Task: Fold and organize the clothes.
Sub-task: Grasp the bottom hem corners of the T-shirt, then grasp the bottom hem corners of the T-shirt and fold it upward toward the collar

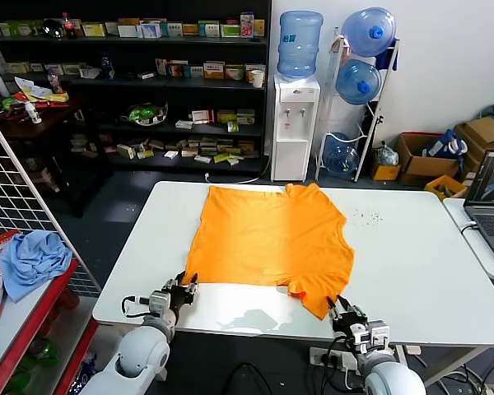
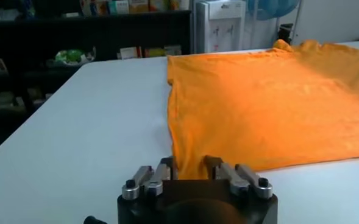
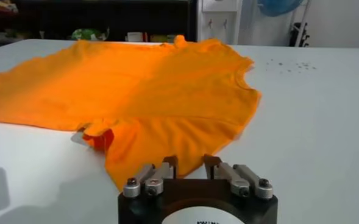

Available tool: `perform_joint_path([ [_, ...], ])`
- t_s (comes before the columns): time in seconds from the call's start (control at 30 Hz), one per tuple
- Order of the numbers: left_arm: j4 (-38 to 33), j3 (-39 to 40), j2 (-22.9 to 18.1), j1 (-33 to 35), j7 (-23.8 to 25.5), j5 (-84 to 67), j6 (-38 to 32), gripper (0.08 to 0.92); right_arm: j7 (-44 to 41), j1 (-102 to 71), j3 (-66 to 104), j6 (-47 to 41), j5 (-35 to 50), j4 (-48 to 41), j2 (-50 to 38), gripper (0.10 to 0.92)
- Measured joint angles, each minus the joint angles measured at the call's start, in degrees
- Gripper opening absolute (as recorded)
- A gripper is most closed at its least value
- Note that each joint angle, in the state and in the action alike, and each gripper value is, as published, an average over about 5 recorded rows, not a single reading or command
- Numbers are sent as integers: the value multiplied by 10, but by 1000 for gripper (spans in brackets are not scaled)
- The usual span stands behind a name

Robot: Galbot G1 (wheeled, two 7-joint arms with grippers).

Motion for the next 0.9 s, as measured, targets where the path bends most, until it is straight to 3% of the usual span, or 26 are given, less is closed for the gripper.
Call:
perform_joint_path([
  [0.1,-2,-1,0,4,0,-2,1,239,-1,-2,0,-1,-1,2,-1,147],
  [0.3,-14,-2,6,15,-4,-7,2,109,-1,-14,2,-3,-4,16,-6,124],
  [0.9,-121,-16,43,84,-27,-16,13,104,7,-154,37,12,-37,165,-56,124],
])
